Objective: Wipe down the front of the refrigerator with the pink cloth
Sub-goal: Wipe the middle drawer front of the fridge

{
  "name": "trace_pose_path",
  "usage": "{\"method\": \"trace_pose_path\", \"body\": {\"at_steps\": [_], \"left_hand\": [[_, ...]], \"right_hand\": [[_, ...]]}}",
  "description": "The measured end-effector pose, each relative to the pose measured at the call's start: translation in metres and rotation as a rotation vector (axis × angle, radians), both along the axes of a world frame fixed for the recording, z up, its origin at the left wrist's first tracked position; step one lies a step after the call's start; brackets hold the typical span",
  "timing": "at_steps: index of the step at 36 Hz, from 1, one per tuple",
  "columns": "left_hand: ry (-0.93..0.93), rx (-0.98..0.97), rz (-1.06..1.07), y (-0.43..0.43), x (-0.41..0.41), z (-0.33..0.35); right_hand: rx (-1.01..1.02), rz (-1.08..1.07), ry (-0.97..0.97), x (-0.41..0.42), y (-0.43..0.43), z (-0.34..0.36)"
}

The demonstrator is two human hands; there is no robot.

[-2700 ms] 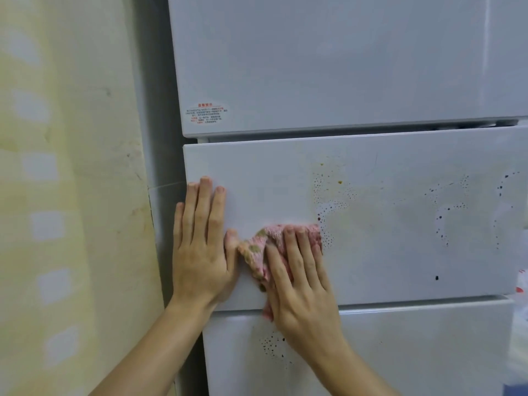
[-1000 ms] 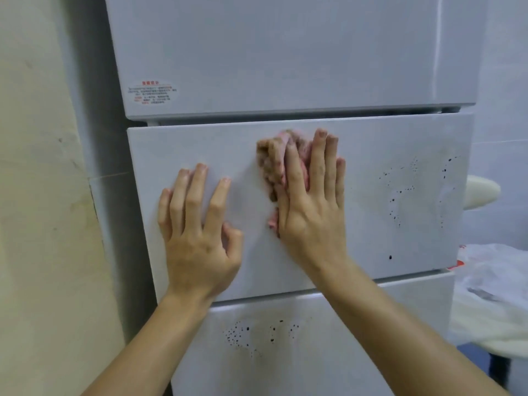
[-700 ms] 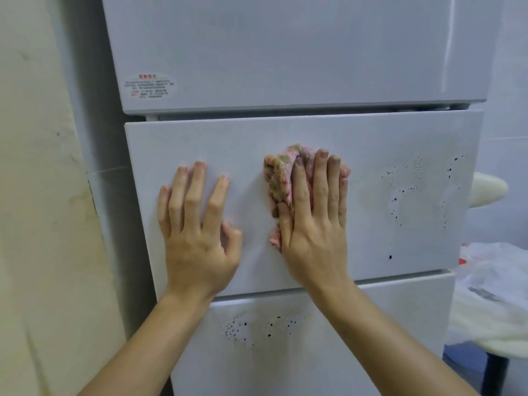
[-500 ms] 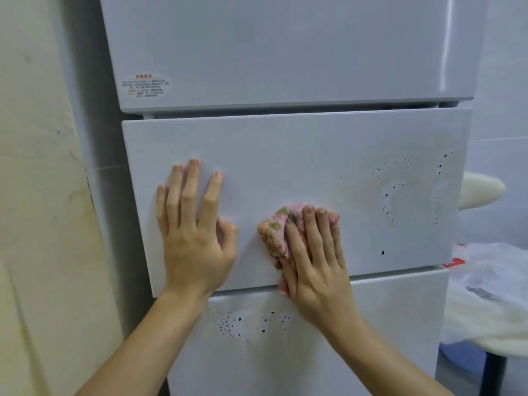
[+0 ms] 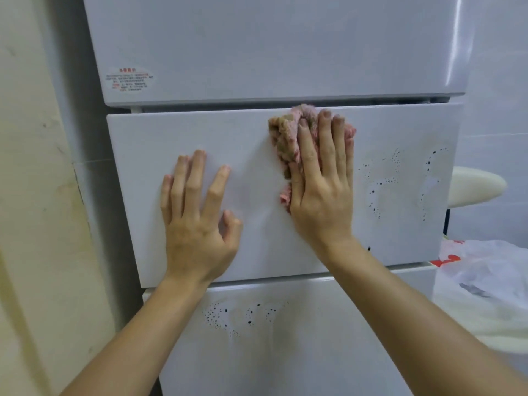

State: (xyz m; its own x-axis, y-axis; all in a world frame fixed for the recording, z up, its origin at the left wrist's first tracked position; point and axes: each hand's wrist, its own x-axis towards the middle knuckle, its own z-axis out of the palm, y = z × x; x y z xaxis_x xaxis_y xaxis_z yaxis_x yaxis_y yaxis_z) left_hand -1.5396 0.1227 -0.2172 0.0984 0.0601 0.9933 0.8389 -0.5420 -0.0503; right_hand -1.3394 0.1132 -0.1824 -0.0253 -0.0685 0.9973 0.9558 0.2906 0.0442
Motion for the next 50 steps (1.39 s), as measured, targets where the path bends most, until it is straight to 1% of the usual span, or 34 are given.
{"method": "trace_pose_path", "body": {"at_steps": [7, 10, 13, 15, 18, 21, 24, 26, 28, 30, 36, 39, 44, 47, 50], "left_hand": [[-0.012, 0.006, -0.004, 0.001, 0.003, -0.003], [-0.021, -0.004, -0.002, -0.001, 0.006, -0.003], [-0.037, -0.023, 0.000, -0.005, 0.009, -0.002], [-0.046, -0.033, -0.003, -0.007, 0.011, -0.002], [0.000, -0.014, -0.002, -0.007, 0.016, -0.001], [0.051, 0.005, -0.009, -0.008, 0.022, 0.002], [0.037, -0.003, -0.033, -0.008, 0.028, 0.005], [0.027, -0.010, -0.055, -0.007, 0.031, 0.004], [0.019, -0.007, -0.067, -0.006, 0.032, 0.002], [0.014, -0.001, -0.070, -0.005, 0.033, 0.001], [-0.008, 0.005, -0.067, -0.005, 0.038, 0.000], [-0.005, 0.020, -0.054, -0.005, 0.039, -0.001], [0.079, 0.048, -0.034, -0.006, 0.043, 0.006], [0.076, 0.066, -0.033, -0.008, 0.053, 0.011], [0.074, 0.070, -0.041, -0.009, 0.064, 0.011]], "right_hand": [[-0.123, -0.064, -0.145, 0.019, -0.007, -0.098], [-0.170, -0.107, -0.219, 0.028, -0.013, -0.115], [-0.185, -0.152, -0.265, 0.031, -0.017, -0.106], [-0.171, -0.176, -0.249, 0.031, -0.019, -0.092], [-0.135, -0.169, -0.157, 0.032, -0.019, -0.046], [-0.109, -0.077, -0.040, 0.028, -0.022, 0.012], [-0.038, -0.031, 0.020, 0.023, -0.022, 0.037], [-0.015, 0.011, 0.031, 0.020, -0.019, 0.030], [-0.025, 0.072, 0.026, 0.019, -0.015, 0.009], [-0.031, 0.087, 0.008, 0.020, -0.012, -0.017], [-0.130, -0.018, -0.061, 0.039, -0.012, -0.096], [-0.179, -0.069, -0.110, 0.051, -0.014, -0.118], [-0.181, -0.072, -0.105, 0.056, -0.018, -0.101], [-0.170, -0.050, -0.061, 0.057, -0.018, -0.068], [-0.108, -0.015, -0.016, 0.057, -0.016, -0.026]]}}
